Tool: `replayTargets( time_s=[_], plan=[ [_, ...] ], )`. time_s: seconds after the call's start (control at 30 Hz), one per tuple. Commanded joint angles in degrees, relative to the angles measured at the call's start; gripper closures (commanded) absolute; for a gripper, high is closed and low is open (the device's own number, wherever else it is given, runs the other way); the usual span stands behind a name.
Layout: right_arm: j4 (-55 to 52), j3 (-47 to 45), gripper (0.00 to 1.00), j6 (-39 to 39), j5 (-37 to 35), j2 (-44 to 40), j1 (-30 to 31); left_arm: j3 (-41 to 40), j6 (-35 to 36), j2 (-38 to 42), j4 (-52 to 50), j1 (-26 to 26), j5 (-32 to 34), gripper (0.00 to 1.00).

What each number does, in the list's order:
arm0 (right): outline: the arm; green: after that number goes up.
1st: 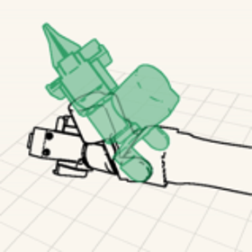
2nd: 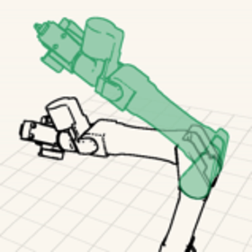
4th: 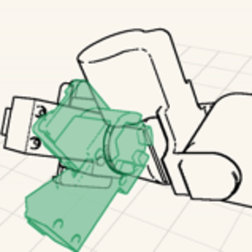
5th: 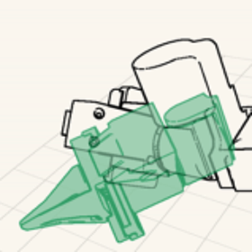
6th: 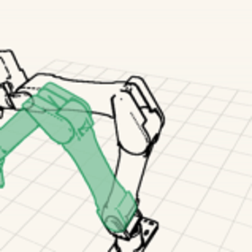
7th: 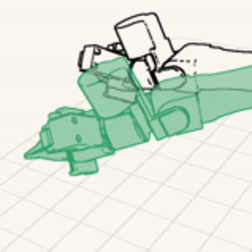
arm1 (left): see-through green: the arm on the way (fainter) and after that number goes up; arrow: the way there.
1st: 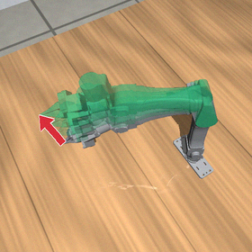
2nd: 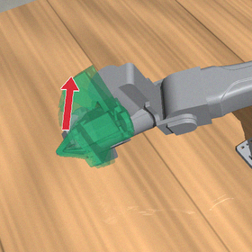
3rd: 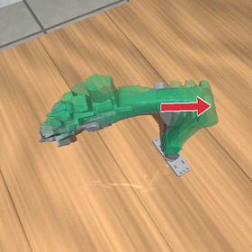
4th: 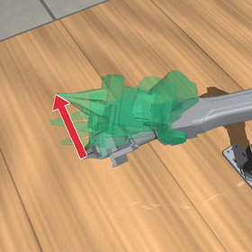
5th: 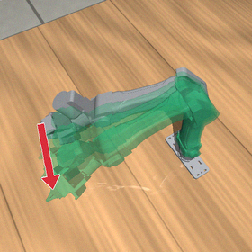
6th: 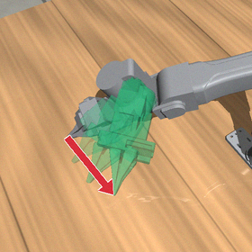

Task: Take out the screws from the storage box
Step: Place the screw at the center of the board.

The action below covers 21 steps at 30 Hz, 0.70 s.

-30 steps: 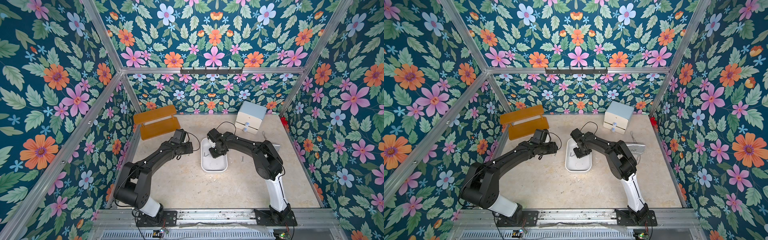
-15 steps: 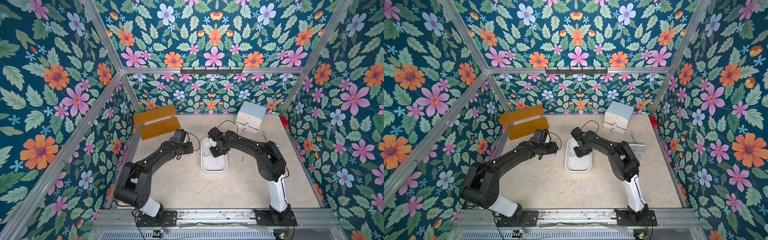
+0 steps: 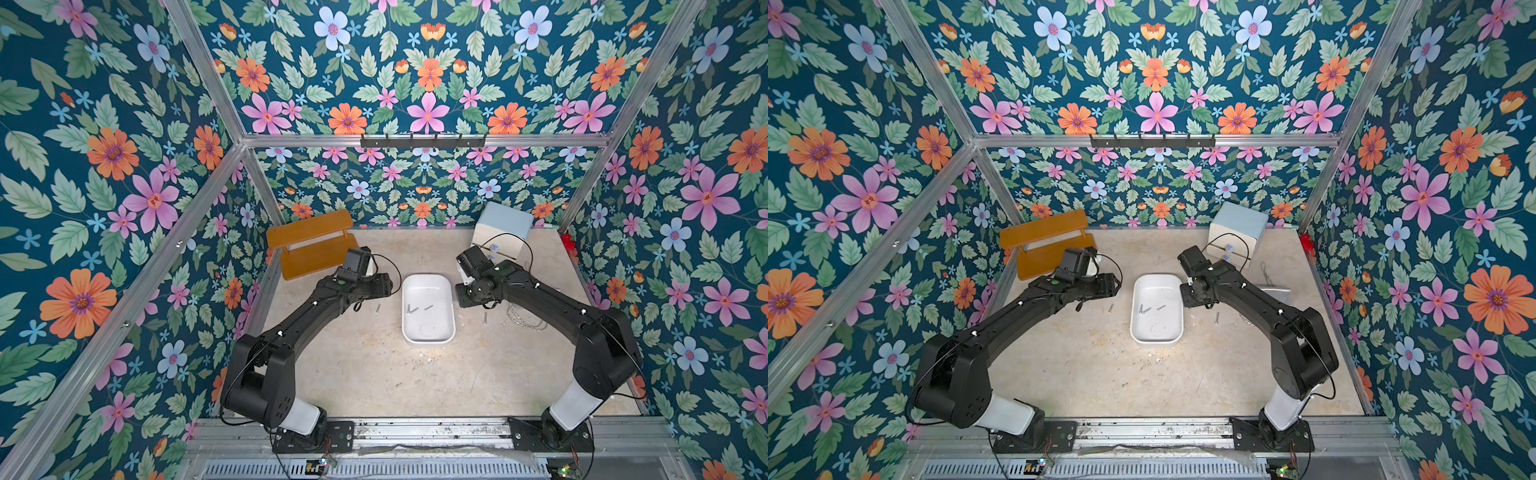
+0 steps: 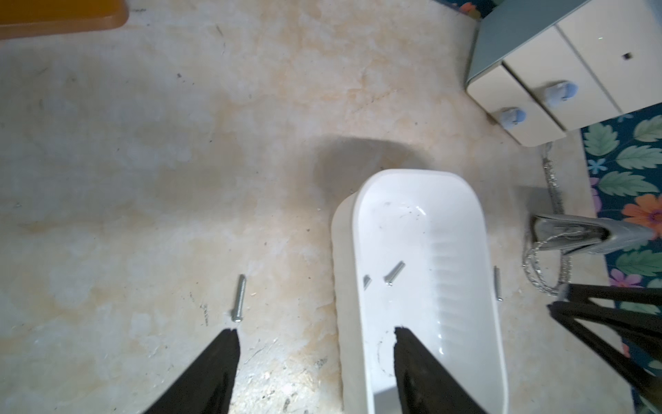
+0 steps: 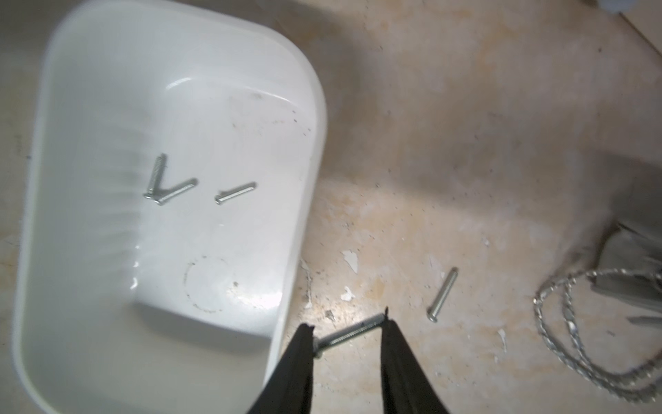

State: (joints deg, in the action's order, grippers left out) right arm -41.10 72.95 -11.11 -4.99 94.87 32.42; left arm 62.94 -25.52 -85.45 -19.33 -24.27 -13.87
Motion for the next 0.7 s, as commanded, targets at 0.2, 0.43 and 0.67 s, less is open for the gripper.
replayTargets(
  time_s=[0.2,0.43,0.67],
  plan=[
    [4.0,-9.2,0.94,-6.8,-3.1,-1.5,-5.5,7.4,0.0,-1.2,-4.0,-6.5,-2.8,0.25],
    [5.1,-8.6,0.95,-8.7,-2.6,5.9,-6.6,7.5,-0.4,-1.4,-4.1,-8.0,-2.7,0.25],
    [6.1,-8.0,0.89,-9.4,-0.9,7.7,-7.0,6.4,-0.5,-1.1,-4.1,-8.2,-2.8,0.25]
  ],
)
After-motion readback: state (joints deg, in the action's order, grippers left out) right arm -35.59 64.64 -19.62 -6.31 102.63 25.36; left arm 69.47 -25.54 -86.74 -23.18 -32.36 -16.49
